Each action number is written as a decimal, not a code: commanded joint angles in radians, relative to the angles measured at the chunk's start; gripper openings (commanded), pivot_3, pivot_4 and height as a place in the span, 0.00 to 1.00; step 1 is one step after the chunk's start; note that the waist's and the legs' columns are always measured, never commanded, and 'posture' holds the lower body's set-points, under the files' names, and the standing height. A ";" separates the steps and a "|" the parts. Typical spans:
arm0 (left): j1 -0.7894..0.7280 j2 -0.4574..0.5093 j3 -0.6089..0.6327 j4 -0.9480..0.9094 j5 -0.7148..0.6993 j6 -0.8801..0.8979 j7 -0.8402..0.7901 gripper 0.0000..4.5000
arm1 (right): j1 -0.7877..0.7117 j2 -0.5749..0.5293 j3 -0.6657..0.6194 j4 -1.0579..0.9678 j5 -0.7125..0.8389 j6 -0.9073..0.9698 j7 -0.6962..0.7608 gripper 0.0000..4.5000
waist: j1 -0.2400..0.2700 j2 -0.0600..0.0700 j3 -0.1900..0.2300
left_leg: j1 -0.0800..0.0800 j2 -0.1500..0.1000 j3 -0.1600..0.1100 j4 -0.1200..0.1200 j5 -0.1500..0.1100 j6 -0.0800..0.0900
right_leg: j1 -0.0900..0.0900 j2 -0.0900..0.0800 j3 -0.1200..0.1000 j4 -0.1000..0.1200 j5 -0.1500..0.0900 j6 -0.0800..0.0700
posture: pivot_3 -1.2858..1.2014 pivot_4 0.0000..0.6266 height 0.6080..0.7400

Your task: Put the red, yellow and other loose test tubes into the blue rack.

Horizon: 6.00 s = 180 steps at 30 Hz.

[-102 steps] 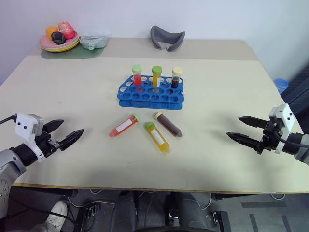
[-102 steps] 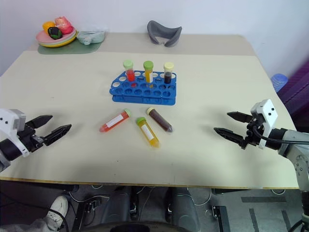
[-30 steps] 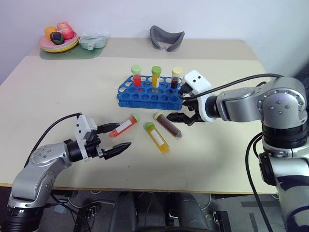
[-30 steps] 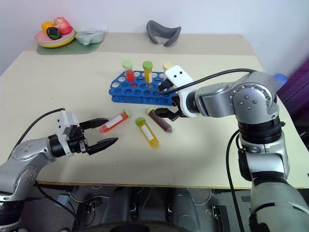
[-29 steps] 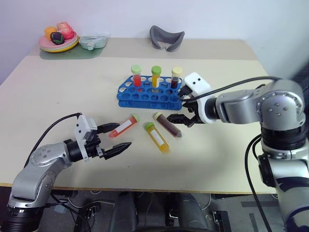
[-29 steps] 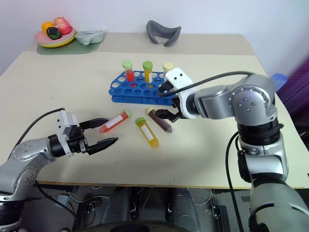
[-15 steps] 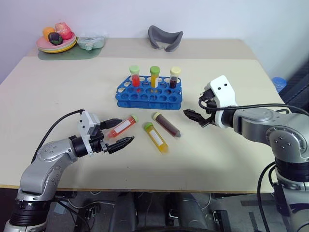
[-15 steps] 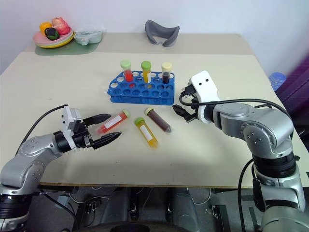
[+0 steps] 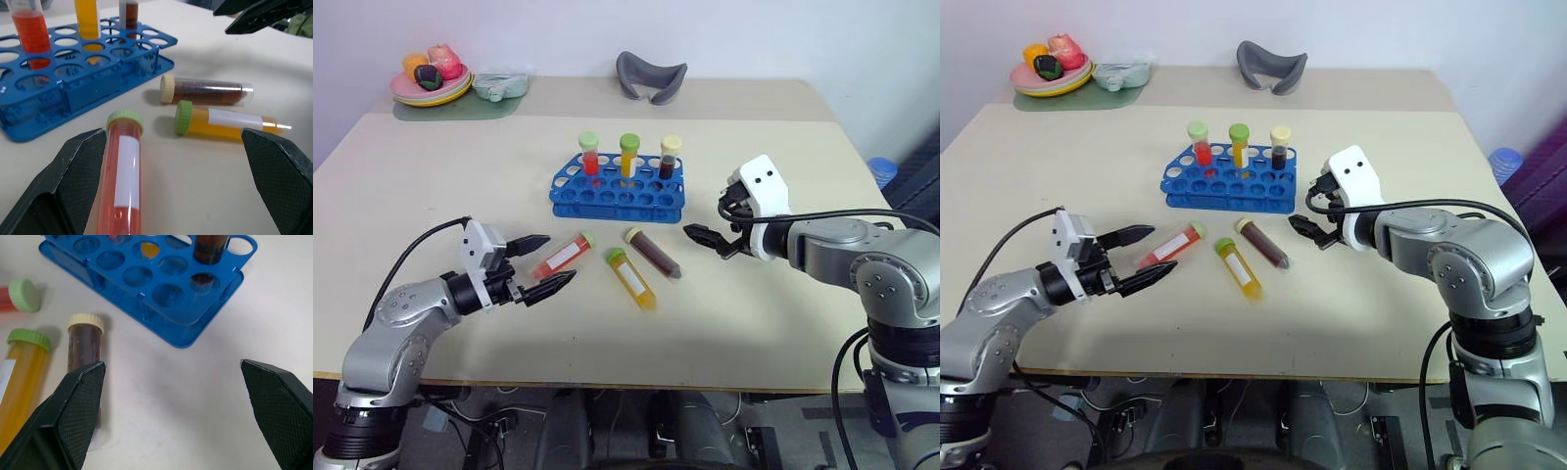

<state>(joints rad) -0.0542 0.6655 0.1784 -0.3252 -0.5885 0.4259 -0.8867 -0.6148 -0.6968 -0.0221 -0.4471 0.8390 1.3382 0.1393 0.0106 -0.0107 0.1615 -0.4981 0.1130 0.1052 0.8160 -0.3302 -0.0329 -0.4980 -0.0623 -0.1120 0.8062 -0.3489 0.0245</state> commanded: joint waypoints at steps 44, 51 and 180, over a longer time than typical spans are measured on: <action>0.028 0.037 -0.024 -0.042 0.034 -0.024 -0.090 0.99 | -0.292 0.166 0.235 0.188 0.307 0.276 -0.306 1.00 | -0.007 0.000 0.000 | 0.000 0.000 0.000 -0.002 0.000 0.000 | -0.001 0.000 0.000 -0.001 0.000 0.000 | 0.52 0.24 0.44; 0.022 0.030 -0.038 -0.034 0.042 -0.035 -0.096 0.99 | -0.324 0.181 0.277 0.286 0.341 0.276 -0.398 1.00 | -0.008 0.000 0.000 | 0.000 0.000 0.000 -0.003 0.000 0.000 | -0.001 0.000 0.000 -0.001 0.000 0.000 | 0.52 0.24 0.44; -0.040 -0.059 -0.030 0.008 0.006 -0.075 0.007 1.00 | 0.042 0.647 0.073 0.802 -0.644 -1.623 0.185 0.18 | -0.026 0.001 0.001 | 0.002 0.000 0.001 -0.009 0.003 -0.006 | -0.002 0.000 0.001 -0.002 0.000 0.000 | 0.52 0.24 0.44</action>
<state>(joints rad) -0.0826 0.6040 0.1223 -0.2796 -0.5635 0.3474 -0.8839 -0.5411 -0.0589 0.0664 0.3577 0.1987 -0.2337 0.3189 -0.0155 -0.0100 0.1623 -0.4965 0.1126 0.1064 0.8066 -0.3267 -0.0388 -0.5004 -0.0623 -0.1107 0.8039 -0.3489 0.0245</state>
